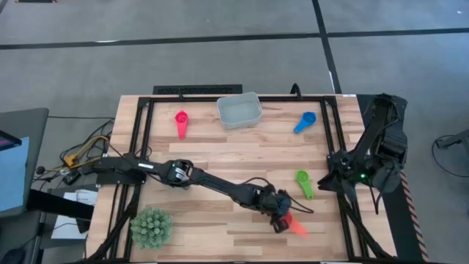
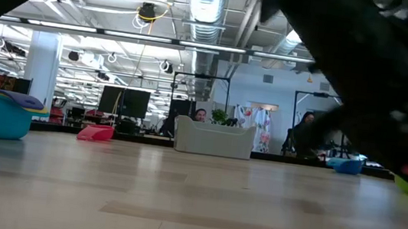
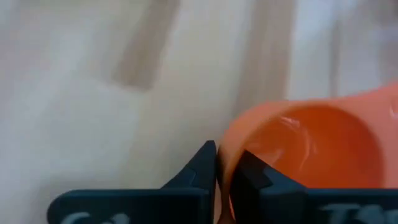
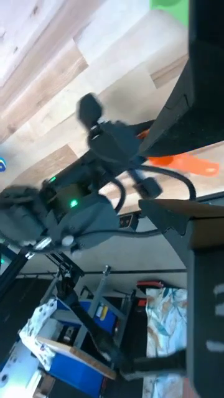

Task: Nest measuring cups in basket
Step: Stack the orange measuring cup on the violet measuring cup

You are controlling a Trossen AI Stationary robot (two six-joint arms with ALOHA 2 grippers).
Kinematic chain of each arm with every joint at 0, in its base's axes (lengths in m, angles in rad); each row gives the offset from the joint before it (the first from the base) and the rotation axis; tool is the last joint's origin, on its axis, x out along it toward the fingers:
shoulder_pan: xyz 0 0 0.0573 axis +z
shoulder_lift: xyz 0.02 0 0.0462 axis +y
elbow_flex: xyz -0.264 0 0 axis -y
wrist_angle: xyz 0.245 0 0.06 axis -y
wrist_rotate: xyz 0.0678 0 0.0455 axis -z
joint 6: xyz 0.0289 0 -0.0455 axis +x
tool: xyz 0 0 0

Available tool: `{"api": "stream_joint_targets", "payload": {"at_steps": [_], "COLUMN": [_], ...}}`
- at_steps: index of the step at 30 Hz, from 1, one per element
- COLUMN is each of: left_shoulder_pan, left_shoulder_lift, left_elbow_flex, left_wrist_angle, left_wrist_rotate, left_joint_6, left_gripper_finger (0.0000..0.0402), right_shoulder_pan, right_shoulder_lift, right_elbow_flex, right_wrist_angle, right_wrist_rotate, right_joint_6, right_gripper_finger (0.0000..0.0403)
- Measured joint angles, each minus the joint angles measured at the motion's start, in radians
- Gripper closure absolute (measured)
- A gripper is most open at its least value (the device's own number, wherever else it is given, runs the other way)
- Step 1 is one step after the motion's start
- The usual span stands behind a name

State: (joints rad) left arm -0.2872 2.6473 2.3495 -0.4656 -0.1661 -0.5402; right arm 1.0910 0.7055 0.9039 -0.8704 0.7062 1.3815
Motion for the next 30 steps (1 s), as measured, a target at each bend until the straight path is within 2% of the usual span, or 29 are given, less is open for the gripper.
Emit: {"api": "stream_joint_targets", "payload": {"at_steps": [6,10,13,16,19,26,30], "left_shoulder_pan": [0.044,0.062,0.072,0.086,0.106,0.149,0.152], "left_shoulder_lift": [-0.138,-0.205,-0.242,-0.297,-0.384,-0.721,-0.941], "left_elbow_flex": [0.0,-0.001,-0.004,-0.083,-0.223,-0.704,-0.948], "left_wrist_angle": [-0.405,-0.696,-0.829,-0.822,-0.742,-0.377,-0.291], "left_wrist_rotate": [-0.013,-0.099,-0.126,-0.111,-0.068,-0.037,-0.057], "left_joint_6": [0.119,0.163,0.19,0.228,0.234,0.167,0.123], "left_gripper_finger": [0.0394,0.0394,0.0397,0.0396,0.0397,0.0398,0.0398], "right_shoulder_pan": [-0.001,-0.012,-0.039,-0.071,-0.1,-0.162,-0.225], "right_shoulder_lift": [0.0,-0.011,-0.016,-0.022,-0.026,-0.026,-0.048], "right_elbow_flex": [0.0,0.0,0.0,0.0,0.0,0.0,0.0], "right_wrist_angle": [-0.049,-0.083,-0.098,-0.104,-0.111,-0.116,-0.133], "right_wrist_rotate": [0.051,0.082,0.086,0.085,0.086,0.087,0.087], "right_joint_6": [0.0,0.006,0.006,0.006,0.007,-0.015,-0.025], "right_gripper_finger": [0.0268,0.027,0.0269,0.0268,0.0271,0.0275,0.0274]}}
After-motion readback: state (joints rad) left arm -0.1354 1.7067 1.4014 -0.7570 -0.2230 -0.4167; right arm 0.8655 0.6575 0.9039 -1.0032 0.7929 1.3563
